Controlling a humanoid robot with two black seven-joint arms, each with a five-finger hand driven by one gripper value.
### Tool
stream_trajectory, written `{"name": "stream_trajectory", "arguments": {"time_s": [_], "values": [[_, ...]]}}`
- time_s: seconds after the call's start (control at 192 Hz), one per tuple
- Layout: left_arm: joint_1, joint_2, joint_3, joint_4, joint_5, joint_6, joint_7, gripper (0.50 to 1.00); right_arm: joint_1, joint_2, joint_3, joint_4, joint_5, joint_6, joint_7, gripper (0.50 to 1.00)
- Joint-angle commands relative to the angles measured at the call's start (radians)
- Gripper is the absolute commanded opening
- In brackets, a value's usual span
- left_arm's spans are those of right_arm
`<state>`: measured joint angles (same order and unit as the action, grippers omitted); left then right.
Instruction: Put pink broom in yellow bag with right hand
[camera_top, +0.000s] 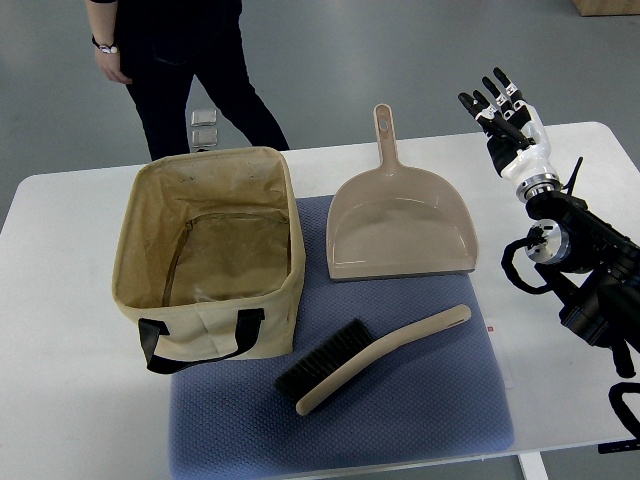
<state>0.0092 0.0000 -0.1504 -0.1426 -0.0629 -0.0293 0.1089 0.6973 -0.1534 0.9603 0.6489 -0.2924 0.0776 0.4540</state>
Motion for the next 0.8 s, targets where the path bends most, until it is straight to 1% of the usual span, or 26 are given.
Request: {"name": "stream_trajectory", "arguments": {"time_s": [0.0, 0.423, 0.611, 0.793], "values": [[0.000, 0.000, 0.002, 0.000, 0.000, 0.000, 0.000, 1.000, -0.001, -0.002, 0.000, 0.000, -0.001, 0.001, 0.000, 0.930], [-0.002, 0.000, 0.003, -0.012, 0.002, 0.000, 0.000, 1.000, -0.001, -0.002, 0.000, 0.002, 0.001, 0.001, 0.000, 0.930], [0.000, 0.000, 0.002, 0.011, 0.000, 0.009, 0.000, 1.000, 0.001, -0.003, -0.003, 0.002, -0.005, 0.001, -0.001, 0.930], [-0.002, 0.000, 0.002, -0.003, 0.000, 0.009, 0.000, 1.000, 0.005, -0.009, -0.005, 0.000, -0.008, 0.001, -0.001, 0.930]]}}
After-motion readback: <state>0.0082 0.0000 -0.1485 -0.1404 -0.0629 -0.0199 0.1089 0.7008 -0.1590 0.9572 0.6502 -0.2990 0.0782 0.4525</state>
